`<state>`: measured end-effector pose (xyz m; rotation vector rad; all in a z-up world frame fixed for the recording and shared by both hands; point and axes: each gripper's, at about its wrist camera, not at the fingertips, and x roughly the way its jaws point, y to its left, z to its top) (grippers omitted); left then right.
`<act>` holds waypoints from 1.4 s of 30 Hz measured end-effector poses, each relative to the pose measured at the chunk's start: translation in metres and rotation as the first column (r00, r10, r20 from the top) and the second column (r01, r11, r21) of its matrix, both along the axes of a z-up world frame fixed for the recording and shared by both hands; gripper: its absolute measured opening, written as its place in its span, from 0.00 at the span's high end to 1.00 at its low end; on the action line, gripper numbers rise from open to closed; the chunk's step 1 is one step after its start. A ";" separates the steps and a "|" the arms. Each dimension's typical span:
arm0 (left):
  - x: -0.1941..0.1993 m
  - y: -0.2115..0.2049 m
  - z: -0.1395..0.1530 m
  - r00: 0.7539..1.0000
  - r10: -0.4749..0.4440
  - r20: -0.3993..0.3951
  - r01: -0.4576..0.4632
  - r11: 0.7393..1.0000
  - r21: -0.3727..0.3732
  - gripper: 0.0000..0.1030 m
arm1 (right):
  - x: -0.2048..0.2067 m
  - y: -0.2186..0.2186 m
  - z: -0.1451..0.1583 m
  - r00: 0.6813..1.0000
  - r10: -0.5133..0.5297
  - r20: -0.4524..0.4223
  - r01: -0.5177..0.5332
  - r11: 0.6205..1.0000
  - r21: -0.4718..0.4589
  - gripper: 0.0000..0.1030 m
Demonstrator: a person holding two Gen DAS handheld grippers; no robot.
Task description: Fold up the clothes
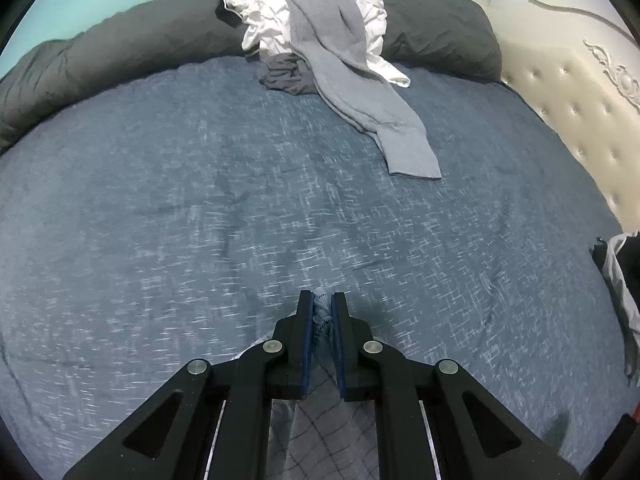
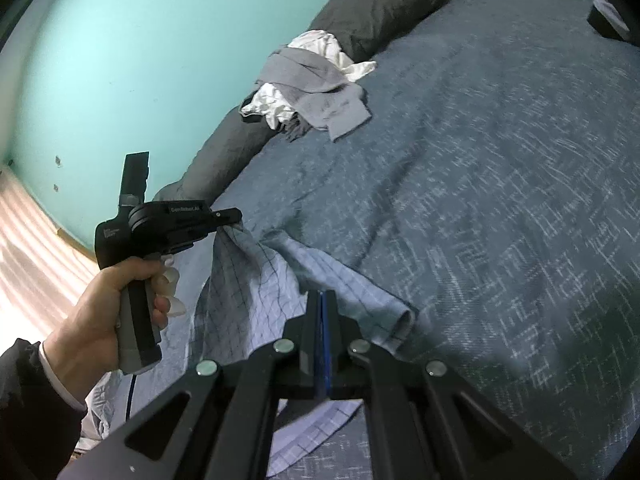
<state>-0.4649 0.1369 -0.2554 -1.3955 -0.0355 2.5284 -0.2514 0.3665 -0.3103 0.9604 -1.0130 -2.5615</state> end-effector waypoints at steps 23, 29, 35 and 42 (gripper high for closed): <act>0.020 -0.045 -0.007 1.000 -0.024 0.006 0.024 0.999 -0.034 0.52 | 0.001 0.014 -0.015 0.995 -0.059 0.076 0.060 0.998 -0.006 0.99; 0.038 -0.065 -0.018 0.998 -0.058 0.015 0.059 0.996 -0.065 0.53 | -0.001 0.016 -0.017 0.995 -0.060 0.077 0.062 0.998 -0.021 0.99; 0.052 -0.094 -0.019 0.999 -0.022 0.032 0.022 1.000 0.006 0.53 | -0.002 0.017 -0.019 0.995 -0.061 0.080 0.063 0.998 -0.028 0.99; 0.069 -0.117 -0.024 0.999 0.015 0.035 -0.017 0.997 0.078 0.53 | -0.004 0.018 -0.021 0.994 -0.063 0.087 0.066 0.997 -0.039 0.99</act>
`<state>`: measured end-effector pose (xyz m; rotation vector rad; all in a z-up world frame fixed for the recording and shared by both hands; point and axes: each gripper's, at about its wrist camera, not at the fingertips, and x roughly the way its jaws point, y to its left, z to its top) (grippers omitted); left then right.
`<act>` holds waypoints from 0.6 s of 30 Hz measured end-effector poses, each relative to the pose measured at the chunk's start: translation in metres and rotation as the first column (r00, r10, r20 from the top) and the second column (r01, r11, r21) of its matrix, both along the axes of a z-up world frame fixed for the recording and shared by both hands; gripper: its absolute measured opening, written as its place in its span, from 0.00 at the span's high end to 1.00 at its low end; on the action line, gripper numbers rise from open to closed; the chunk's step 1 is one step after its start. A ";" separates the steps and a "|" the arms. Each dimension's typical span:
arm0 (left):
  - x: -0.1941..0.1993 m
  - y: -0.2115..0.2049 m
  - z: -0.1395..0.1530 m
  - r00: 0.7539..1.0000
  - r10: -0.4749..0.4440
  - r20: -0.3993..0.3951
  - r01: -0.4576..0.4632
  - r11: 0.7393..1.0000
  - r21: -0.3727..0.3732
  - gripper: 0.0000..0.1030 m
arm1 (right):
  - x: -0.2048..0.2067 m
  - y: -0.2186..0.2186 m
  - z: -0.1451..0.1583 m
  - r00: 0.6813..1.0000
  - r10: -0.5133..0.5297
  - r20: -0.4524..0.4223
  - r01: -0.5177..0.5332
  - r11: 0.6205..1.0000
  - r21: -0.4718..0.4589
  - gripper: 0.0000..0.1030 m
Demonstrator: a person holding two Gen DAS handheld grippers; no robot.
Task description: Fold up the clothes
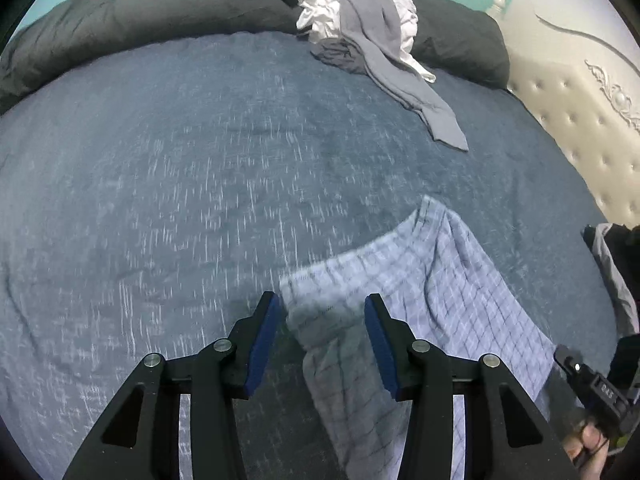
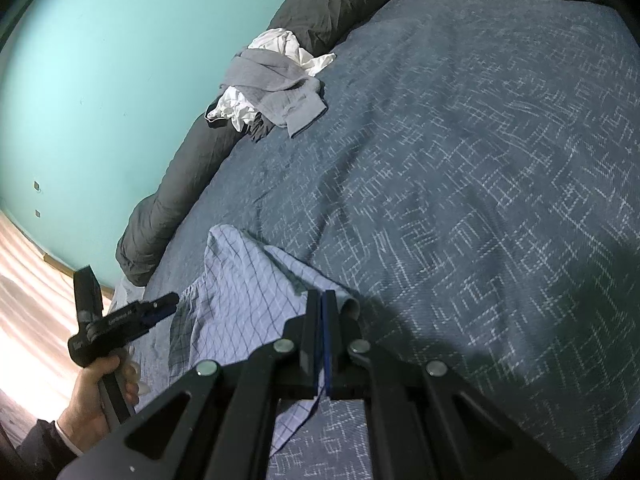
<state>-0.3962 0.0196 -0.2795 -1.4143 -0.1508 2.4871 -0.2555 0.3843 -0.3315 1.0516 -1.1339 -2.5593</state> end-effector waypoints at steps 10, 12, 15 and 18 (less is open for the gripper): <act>0.008 -0.002 -0.007 1.000 -0.014 -0.010 0.014 1.000 0.015 0.85 | 0.001 0.001 -0.003 1.000 -0.002 0.006 0.002 1.000 0.000 0.99; 0.009 -0.004 -0.006 1.000 -0.007 -0.016 0.008 1.000 0.020 0.89 | 0.001 0.001 -0.003 1.000 -0.003 0.008 0.003 1.000 0.000 0.99; 0.008 -0.013 -0.004 0.999 0.030 -0.013 -0.029 0.998 0.057 0.91 | 0.001 0.001 -0.004 1.000 -0.005 0.011 0.005 1.000 -0.004 0.99; 0.007 -0.022 -0.004 0.998 0.069 -0.009 -0.068 0.994 0.087 0.91 | 0.001 0.001 -0.004 1.000 -0.001 0.012 0.001 1.000 -0.003 0.99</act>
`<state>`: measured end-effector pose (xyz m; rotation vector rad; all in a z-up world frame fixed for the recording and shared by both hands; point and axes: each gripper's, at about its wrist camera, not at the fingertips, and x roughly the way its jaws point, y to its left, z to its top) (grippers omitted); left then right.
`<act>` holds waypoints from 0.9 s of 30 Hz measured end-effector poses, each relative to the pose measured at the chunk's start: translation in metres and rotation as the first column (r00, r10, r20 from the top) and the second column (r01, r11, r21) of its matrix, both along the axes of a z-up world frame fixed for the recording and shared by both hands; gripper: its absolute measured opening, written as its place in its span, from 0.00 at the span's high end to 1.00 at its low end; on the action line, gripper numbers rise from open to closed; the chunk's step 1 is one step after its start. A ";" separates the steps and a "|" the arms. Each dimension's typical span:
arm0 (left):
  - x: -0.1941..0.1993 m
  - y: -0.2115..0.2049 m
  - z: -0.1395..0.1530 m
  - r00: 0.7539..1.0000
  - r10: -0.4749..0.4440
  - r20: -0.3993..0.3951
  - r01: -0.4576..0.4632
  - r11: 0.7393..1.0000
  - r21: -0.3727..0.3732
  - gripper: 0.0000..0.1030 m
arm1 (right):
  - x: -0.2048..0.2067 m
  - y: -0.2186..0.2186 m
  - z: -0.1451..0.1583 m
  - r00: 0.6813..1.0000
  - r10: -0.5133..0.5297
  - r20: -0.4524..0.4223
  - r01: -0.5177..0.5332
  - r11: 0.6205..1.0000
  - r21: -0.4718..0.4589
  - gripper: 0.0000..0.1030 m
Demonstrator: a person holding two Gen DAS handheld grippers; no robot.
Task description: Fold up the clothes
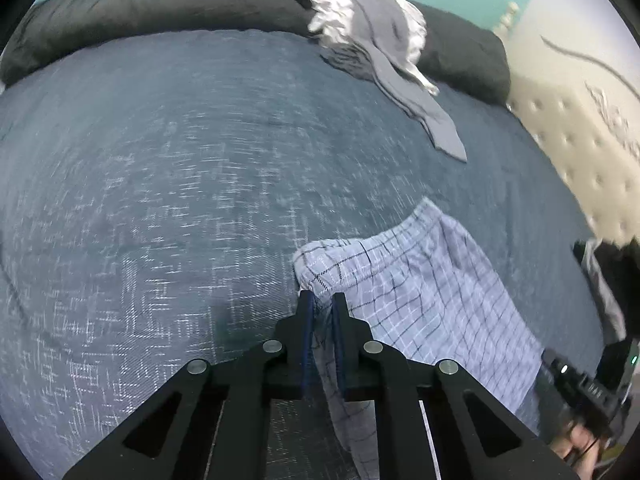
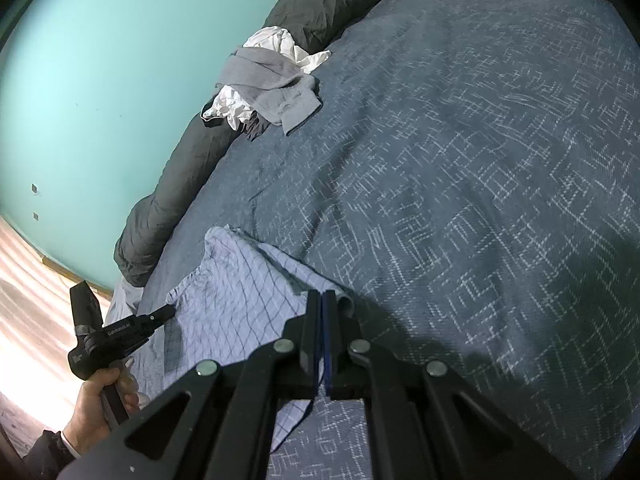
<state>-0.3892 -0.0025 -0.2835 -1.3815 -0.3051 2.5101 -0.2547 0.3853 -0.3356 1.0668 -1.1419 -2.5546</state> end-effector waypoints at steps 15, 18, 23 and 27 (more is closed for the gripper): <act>-0.016 0.001 -0.013 0.998 0.027 0.061 -0.031 0.998 0.061 0.68 | 0.001 0.003 -0.004 1.000 -0.014 0.019 0.014 1.000 -0.007 0.99; -0.021 0.002 -0.017 0.997 0.021 0.069 -0.024 0.998 0.049 0.69 | 0.002 0.004 -0.003 1.000 -0.017 0.015 0.017 1.000 -0.008 0.99; -0.032 0.004 -0.018 0.997 0.034 0.074 -0.040 0.997 0.072 0.72 | 0.003 0.005 -0.004 1.000 -0.021 0.018 0.021 1.000 -0.020 0.99; -0.039 0.001 -0.020 0.993 0.074 0.092 -0.083 0.991 0.106 0.74 | 0.003 0.005 -0.004 1.000 -0.019 0.021 0.019 1.000 -0.018 0.99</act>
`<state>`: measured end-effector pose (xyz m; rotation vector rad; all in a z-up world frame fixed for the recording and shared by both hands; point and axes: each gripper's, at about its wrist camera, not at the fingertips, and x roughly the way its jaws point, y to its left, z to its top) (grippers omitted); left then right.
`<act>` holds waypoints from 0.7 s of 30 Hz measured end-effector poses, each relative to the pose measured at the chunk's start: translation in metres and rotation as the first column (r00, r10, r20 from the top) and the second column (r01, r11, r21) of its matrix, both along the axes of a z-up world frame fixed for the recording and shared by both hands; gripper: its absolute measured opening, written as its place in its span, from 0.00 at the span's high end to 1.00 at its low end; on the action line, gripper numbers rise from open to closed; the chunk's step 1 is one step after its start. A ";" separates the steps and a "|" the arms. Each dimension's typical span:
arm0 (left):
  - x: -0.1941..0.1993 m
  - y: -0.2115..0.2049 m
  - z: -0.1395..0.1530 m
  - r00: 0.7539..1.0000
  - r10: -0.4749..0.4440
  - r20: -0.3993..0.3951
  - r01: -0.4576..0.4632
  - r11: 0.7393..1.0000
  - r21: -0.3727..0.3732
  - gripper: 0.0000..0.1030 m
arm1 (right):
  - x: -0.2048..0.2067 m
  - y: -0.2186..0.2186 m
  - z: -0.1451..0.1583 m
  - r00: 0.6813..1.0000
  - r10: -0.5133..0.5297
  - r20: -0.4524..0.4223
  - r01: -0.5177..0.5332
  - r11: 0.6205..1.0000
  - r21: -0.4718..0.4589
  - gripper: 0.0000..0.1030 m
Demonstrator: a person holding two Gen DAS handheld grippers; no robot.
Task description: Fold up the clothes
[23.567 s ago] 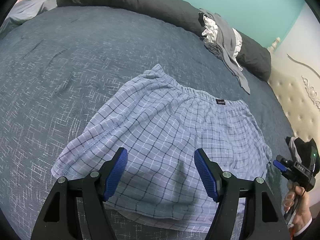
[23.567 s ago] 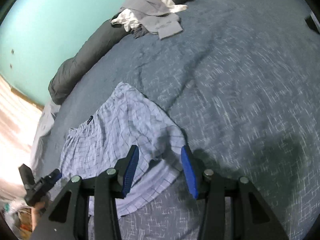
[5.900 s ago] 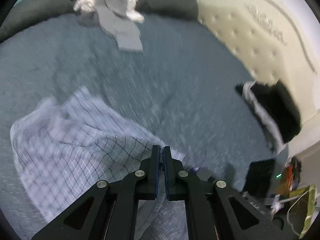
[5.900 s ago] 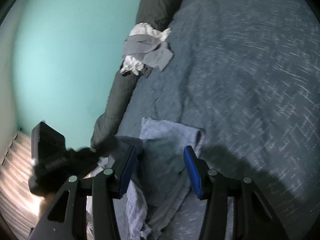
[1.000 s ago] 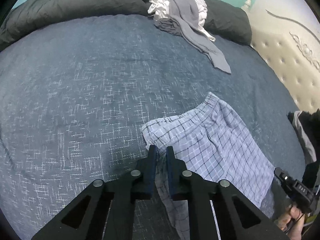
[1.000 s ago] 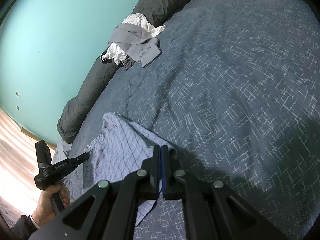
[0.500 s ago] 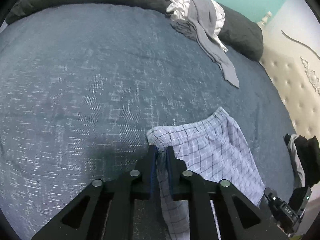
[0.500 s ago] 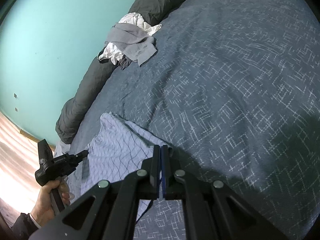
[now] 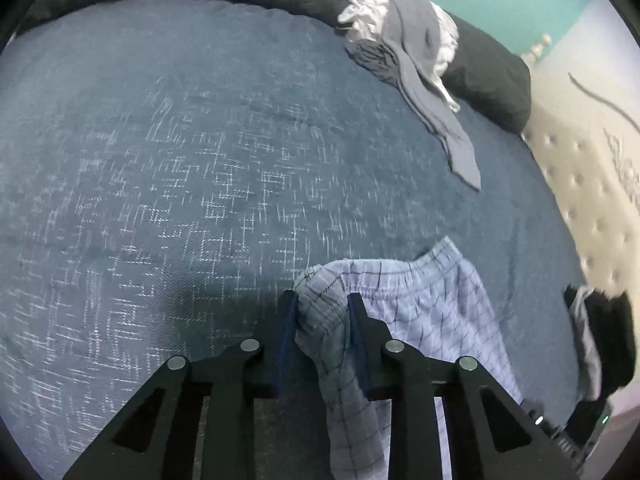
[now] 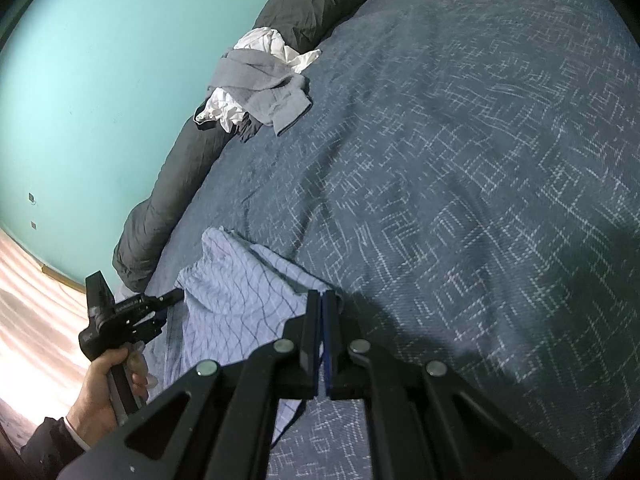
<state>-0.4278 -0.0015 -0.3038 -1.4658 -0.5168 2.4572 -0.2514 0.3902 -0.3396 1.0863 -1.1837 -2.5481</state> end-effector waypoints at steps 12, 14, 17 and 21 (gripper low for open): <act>0.014 -0.006 0.020 0.998 0.039 -0.055 -0.046 0.988 -0.149 0.43 | 0.000 0.001 -0.001 1.000 -0.008 0.009 0.008 1.000 -0.012 0.99; 0.018 -0.006 0.034 0.994 0.039 -0.107 -0.057 0.983 -0.173 0.43 | 0.000 0.001 -0.002 1.000 -0.007 0.010 0.007 1.000 -0.016 0.99; 0.013 0.009 0.048 0.992 -0.012 -0.128 -0.013 0.982 -0.191 0.43 | 0.000 0.003 -0.003 1.000 -0.009 0.012 0.009 1.000 -0.027 0.99; -0.002 0.045 0.044 0.990 -0.108 -0.094 0.089 0.979 -0.183 0.43 | 0.000 0.003 -0.004 1.000 -0.009 0.015 0.010 0.999 -0.032 0.99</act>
